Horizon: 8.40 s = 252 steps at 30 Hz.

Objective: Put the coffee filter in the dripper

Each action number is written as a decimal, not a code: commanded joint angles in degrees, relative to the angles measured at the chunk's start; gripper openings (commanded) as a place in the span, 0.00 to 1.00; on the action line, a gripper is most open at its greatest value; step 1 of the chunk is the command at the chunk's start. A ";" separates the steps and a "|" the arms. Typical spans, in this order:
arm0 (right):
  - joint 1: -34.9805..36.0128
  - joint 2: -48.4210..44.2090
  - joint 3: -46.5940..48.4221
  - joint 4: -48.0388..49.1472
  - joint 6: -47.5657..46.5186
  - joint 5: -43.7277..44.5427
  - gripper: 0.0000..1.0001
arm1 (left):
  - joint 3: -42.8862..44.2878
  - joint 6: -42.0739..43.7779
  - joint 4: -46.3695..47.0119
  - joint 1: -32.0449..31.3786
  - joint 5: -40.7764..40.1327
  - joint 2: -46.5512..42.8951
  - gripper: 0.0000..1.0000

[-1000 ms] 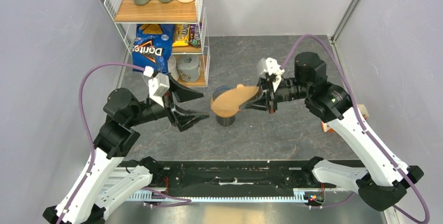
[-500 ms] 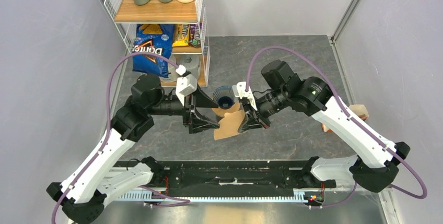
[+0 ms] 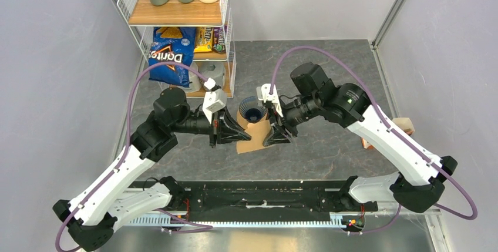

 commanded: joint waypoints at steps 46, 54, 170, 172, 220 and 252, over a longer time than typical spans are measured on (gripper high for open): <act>3.19 1.48 5.13 6.19 0.75 10.20 0.00 | 5.95 -1.28 0.26 -2.31 0.75 2.03 0.02; 3.14 3.14 8.83 7.25 1.61 13.44 0.00 | 3.54 -1.36 1.10 -2.81 4.31 1.72 0.02; 3.95 -4.83 -4.33 5.68 -0.13 0.05 0.00 | 0.41 0.23 1.69 -1.36 2.93 -4.48 0.24; 4.06 -4.86 -4.40 5.73 -0.17 -0.01 0.00 | 0.39 0.08 1.96 -1.53 2.87 -4.32 0.22; 5.65 -2.68 -0.77 5.39 -0.97 -0.65 0.00 | -2.20 0.13 2.89 -3.72 -0.20 -2.55 0.16; 5.64 -2.24 -1.37 9.90 4.14 -0.38 0.00 | -8.77 -6.67 11.72 -5.24 -1.63 -3.00 0.25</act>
